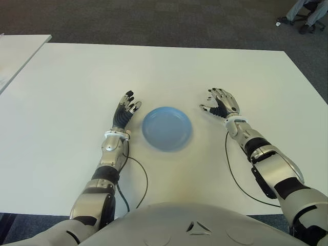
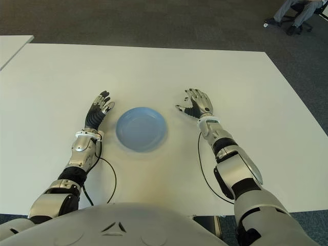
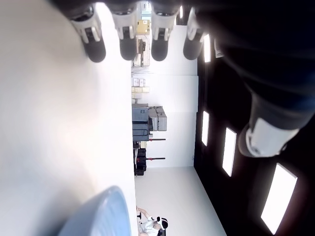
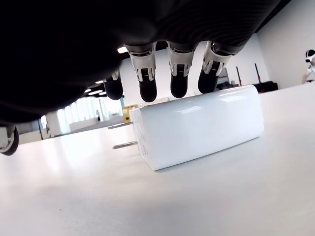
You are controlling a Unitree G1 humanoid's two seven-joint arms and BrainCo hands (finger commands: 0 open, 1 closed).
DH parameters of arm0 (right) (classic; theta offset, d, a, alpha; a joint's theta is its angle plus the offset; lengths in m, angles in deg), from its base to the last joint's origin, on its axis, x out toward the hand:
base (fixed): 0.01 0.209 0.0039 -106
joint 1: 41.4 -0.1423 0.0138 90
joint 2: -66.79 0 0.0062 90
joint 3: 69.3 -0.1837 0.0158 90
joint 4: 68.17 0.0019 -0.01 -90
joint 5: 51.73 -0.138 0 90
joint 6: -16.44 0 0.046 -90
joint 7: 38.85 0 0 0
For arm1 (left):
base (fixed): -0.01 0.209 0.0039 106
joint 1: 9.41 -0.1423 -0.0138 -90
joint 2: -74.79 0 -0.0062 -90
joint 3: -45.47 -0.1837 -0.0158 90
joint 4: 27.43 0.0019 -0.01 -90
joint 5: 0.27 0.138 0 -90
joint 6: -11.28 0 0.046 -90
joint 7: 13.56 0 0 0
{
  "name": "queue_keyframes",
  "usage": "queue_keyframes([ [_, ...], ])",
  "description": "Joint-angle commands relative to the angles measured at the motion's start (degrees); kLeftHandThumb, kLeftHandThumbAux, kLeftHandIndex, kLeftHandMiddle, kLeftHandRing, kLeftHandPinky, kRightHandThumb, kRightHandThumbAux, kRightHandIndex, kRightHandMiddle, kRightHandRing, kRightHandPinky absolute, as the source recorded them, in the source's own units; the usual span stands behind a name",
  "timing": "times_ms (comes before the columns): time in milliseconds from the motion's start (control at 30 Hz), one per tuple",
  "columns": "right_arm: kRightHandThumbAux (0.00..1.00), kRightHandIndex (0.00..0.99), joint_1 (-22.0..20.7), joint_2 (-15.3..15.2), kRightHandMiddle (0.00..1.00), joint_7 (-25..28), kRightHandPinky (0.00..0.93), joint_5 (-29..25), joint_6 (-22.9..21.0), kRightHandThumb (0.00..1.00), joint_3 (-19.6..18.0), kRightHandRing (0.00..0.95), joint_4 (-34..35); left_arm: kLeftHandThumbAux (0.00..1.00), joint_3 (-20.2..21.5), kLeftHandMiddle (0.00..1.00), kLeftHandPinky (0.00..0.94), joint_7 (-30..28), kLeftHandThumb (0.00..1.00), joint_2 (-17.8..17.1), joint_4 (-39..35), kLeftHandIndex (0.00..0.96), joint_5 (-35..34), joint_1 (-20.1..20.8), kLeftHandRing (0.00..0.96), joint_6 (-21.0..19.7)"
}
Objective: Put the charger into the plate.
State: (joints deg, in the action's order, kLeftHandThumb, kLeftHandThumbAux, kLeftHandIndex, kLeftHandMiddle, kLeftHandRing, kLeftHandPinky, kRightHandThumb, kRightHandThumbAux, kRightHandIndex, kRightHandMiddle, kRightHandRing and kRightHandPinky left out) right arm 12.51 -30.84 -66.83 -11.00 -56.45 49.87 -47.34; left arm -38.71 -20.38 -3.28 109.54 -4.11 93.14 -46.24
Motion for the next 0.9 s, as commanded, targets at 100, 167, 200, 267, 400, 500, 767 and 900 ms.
queue_keyframes([
  [100, 0.277, 0.000, 6.0, -1.5, 0.000, 1.7, 0.000, 0.1, 3.2, 0.289, 1.0, 0.000, 3.0, 0.555, -0.1, 0.003, 0.005, -0.4, 0.000, 0.1, 2.5, 0.000, 0.2, -1.1, 0.000, -1.3],
  [167, 0.276, 0.000, 7.4, -2.5, 0.000, 1.8, 0.000, 0.0, 4.3, 0.288, 1.0, 0.000, 4.9, 0.555, -0.1, 0.003, 0.006, -0.2, 0.000, 0.2, 2.6, 0.000, 0.3, -1.0, 0.000, -1.3],
  [200, 0.273, 0.000, 8.9, -3.4, 0.000, 2.0, 0.000, 0.0, 5.1, 0.288, 0.9, 0.000, 7.0, 0.554, -0.1, 0.003, 0.006, -0.1, 0.000, 0.2, 2.6, 0.000, 0.4, -1.0, 0.000, -1.3],
  [267, 0.270, 0.000, 10.7, -4.5, 0.000, 2.3, 0.000, -0.1, 5.9, 0.289, 0.8, 0.000, 9.8, 0.553, -0.1, 0.003, 0.006, 0.0, 0.000, 0.3, 2.7, 0.000, 0.4, -1.0, 0.000, -1.4],
  [400, 0.267, 0.000, 17.2, -8.5, 0.000, 5.5, 0.000, -1.2, 7.3, 0.292, -0.4, 0.000, 21.6, 0.549, 0.0, 0.003, 0.010, -0.1, 0.000, 0.2, 2.7, 0.000, 0.3, -0.9, 0.000, -1.5],
  [500, 0.271, 0.000, 20.5, -10.2, 0.000, 8.1, 0.000, -1.7, 7.0, 0.288, -1.4, 0.000, 28.0, 0.545, 0.0, 0.004, 0.014, -0.3, 0.000, 0.2, 2.8, 0.000, 0.2, -0.8, 0.000, -1.4],
  [767, 0.291, 0.000, 26.1, -12.4, 0.000, 13.6, 0.000, -2.5, 5.8, 0.272, -3.9, 0.000, 38.0, 0.545, 0.1, 0.009, 0.016, 0.0, 0.000, 0.5, 2.8, 0.000, 0.2, -1.0, 0.002, -1.0],
  [900, 0.292, 0.000, 27.7, -12.7, 0.000, 15.8, 0.000, -2.9, 5.6, 0.276, -5.1, 0.000, 40.3, 0.549, 0.1, 0.010, 0.021, 0.1, 0.000, 0.5, 2.8, 0.000, 0.2, -1.0, 0.004, -0.9],
])
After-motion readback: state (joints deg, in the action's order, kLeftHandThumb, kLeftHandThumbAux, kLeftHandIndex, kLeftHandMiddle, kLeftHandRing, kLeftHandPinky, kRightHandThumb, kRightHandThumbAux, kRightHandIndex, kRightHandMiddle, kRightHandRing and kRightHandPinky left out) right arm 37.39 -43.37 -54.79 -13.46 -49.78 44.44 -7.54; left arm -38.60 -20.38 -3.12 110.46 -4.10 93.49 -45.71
